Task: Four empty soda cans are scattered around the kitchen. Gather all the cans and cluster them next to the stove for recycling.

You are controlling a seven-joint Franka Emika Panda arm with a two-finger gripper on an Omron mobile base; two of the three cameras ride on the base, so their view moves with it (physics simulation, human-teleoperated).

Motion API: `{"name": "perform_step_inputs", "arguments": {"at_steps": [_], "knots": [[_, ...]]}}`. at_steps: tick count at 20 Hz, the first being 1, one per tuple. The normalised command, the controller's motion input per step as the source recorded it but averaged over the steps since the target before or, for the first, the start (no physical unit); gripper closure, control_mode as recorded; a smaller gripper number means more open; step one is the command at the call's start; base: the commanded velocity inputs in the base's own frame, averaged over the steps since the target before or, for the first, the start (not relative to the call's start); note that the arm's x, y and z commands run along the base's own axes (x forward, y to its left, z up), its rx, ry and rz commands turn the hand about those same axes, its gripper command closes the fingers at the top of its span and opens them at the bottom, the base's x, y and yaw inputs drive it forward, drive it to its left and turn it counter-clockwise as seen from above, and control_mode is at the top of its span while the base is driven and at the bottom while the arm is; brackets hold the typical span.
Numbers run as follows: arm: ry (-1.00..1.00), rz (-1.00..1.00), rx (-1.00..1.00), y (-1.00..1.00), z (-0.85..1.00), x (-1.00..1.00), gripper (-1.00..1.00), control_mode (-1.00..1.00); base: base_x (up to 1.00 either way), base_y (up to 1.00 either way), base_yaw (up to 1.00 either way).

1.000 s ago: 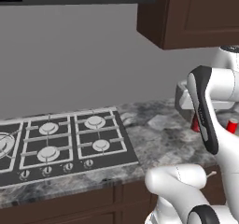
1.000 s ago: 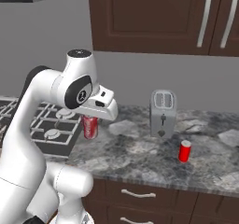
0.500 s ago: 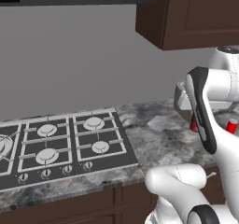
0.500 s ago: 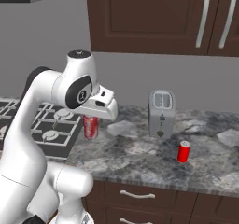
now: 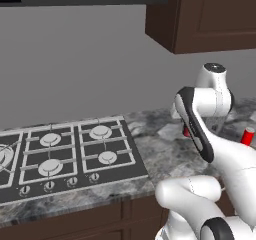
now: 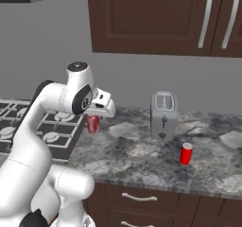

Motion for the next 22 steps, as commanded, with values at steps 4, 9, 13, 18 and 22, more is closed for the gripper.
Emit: {"name": "perform_step_inputs", "arguments": {"at_steps": [4, 9, 13, 18, 22], "knots": [[-0.01, 0.0, 0.0, 0.14, -0.54, 1.0, 1.0, -1.0, 0.0, 0.0, 0.0], [0.0, 0.0, 0.02, 0.01, -0.49, 1.0, 1.0, -1.0, 0.0, 0.0, 0.0], [0.0, 0.0, 0.06, 0.0, -0.48, 0.99, 1.0, -1.0, 0.0, 0.0, 0.0], [0.05, 0.0, 0.0, 0.01, -0.61, 0.99, 1.0, -1.0, 0.0, 0.0, 0.0], [0.12, 0.0, 0.0, 0.04, -0.62, 0.89, 1.0, -1.0, 0.0, 0.0, 0.0]]}}
